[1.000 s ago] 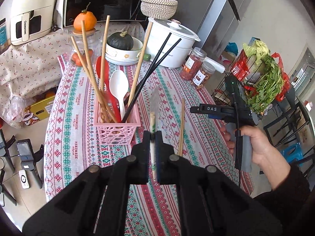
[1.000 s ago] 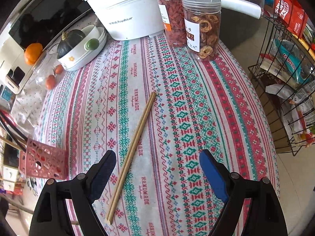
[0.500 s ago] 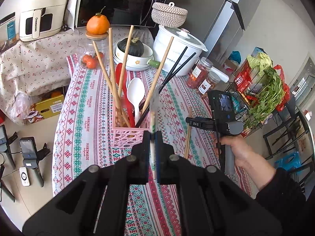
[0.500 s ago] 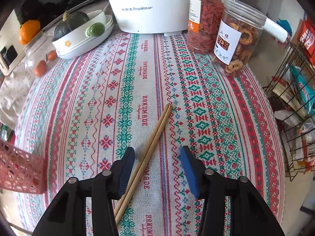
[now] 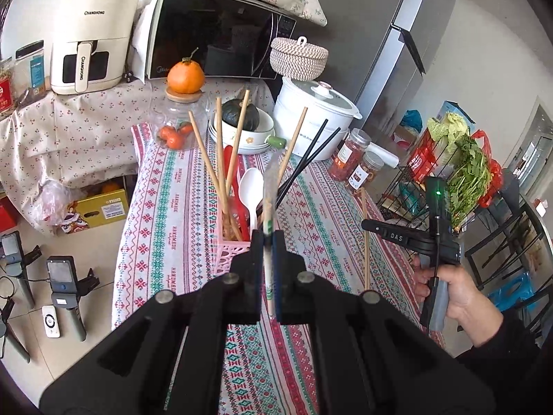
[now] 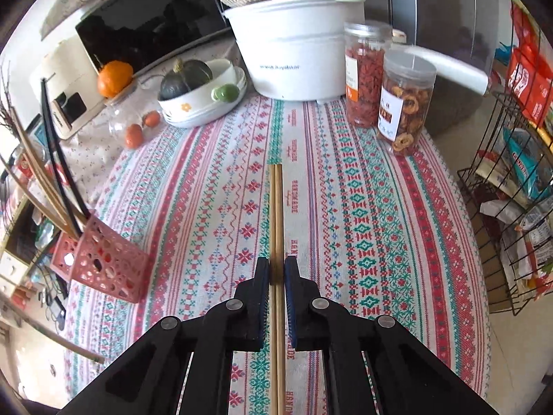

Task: Organize utensils
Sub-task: 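Place wrapped chopstick in basket with left tool while right tool grasps last wooden chopstick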

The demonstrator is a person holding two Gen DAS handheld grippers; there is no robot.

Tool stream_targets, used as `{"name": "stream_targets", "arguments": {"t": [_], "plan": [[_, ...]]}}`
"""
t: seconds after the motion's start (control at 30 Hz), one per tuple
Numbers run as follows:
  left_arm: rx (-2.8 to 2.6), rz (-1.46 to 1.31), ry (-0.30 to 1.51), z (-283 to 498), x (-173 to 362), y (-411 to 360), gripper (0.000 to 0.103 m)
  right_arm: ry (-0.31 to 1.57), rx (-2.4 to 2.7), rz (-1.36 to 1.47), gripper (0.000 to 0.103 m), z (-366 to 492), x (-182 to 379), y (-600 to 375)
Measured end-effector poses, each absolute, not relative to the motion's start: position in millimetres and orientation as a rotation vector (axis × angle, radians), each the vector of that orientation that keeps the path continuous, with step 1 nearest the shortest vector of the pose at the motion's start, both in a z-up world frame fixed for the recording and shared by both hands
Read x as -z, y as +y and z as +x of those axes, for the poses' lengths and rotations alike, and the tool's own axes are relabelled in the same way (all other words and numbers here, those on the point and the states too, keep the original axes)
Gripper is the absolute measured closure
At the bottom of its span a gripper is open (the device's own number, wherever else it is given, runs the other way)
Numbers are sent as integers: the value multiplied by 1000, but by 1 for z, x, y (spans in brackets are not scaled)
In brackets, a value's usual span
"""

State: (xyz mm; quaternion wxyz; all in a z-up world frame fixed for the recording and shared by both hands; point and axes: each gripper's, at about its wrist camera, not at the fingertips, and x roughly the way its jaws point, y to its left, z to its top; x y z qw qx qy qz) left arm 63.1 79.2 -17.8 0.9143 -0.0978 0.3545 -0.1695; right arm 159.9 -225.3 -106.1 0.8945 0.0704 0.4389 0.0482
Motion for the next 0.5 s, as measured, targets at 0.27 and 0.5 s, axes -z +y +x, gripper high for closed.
{"name": "stream_targets", "arguments": {"t": [0.27, 0.5], "plan": [[303, -250, 495, 50, -20, 94, 98, 671, -183, 159, 95, 110, 34, -218], [238, -210, 404, 63, -23, 93, 98, 578, -193, 153, 96, 100, 9, -206]]}}
